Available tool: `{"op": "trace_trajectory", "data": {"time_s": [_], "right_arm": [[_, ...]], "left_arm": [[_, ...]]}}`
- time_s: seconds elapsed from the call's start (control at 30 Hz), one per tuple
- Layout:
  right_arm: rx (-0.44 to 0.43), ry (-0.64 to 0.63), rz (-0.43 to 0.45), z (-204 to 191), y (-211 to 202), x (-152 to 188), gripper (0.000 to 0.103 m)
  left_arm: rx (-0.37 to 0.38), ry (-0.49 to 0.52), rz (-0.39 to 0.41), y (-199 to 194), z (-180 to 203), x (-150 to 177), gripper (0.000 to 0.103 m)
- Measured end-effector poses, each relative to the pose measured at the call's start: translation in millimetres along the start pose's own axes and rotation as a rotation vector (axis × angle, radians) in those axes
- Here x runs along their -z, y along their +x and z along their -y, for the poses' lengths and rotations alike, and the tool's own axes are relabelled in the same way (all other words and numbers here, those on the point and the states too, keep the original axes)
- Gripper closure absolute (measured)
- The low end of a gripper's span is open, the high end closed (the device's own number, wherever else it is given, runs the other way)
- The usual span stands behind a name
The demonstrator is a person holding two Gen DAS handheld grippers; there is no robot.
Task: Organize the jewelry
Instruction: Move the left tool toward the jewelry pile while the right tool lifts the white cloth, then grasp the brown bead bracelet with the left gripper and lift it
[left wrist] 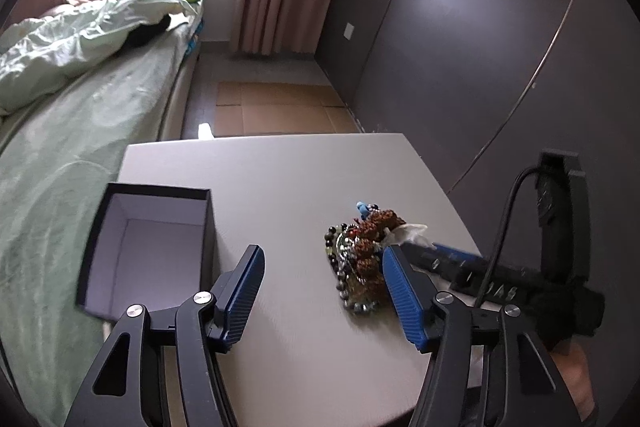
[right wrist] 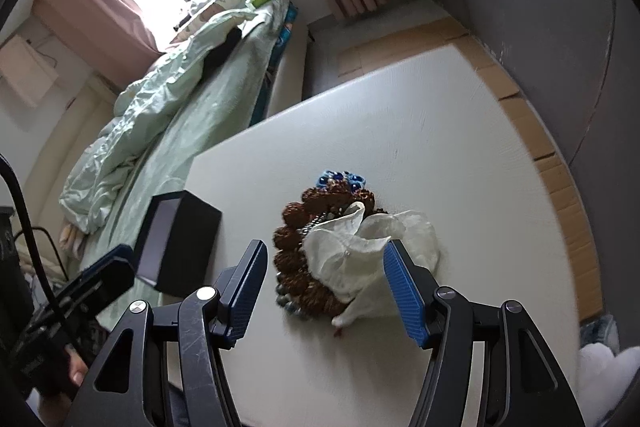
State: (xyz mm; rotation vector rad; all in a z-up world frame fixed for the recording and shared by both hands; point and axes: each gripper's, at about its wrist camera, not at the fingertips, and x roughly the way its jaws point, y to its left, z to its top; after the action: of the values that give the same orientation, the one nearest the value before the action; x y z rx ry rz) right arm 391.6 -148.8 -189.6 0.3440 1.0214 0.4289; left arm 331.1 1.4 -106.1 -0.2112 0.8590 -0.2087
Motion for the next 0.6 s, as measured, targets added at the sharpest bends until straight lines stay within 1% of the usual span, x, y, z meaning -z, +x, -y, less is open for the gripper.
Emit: {"op": "trace_trajectory", "data": {"time_s": [0.03, 0.07, 0.1, 0.13, 0.23, 0.3, 0.47, 0.53, 0.6], "right_arm": [[0.006, -0.001, -0.015, 1.6, 6.5, 0.3, 0.042], [0.009, 0.001, -0.024, 3.5, 8.9, 0.5, 0.062], [0.005, 0.008, -0.031, 6.6, 10.4, 0.1, 0.092], [-0.012, 0.021, -0.025, 10.4, 8.8, -0.7, 0.097], [-0.039, 0.046, 0.036, 21.3, -7.9, -2.2, 0.098], [-0.063, 0.063, 0.058, 28.0, -15.2, -3.4, 0.098], [-0.115, 0.106, 0.131, 41.4, -35.3, -2.2, 0.099], [-0.129, 0.109, 0.166, 42.5, -43.6, -2.2, 0.099], [-0.124, 0.107, 0.197, 40.3, -49.1, -2.9, 0.099]], "left_arm": [[0.004, 0.003, -0.005, 6.7, 0.0, -2.3, 0.040], [0.008, 0.006, -0.008, 11.9, 0.6, -4.1, 0.040], [0.019, 0.007, -0.013, 17.3, 1.0, -5.7, 0.040], [0.033, 0.007, -0.021, 24.1, 2.0, -7.7, 0.040], [0.033, 0.028, -0.040, 38.0, 6.4, -10.3, 0.040], [0.047, 0.042, -0.061, 46.8, 11.5, -11.5, 0.040], [0.059, 0.102, -0.085, 61.3, 27.8, -14.6, 0.040], [0.046, 0.121, -0.095, 68.9, 32.3, -14.8, 0.040], [0.033, 0.133, -0.108, 75.3, 34.2, -12.7, 0.040]]}}
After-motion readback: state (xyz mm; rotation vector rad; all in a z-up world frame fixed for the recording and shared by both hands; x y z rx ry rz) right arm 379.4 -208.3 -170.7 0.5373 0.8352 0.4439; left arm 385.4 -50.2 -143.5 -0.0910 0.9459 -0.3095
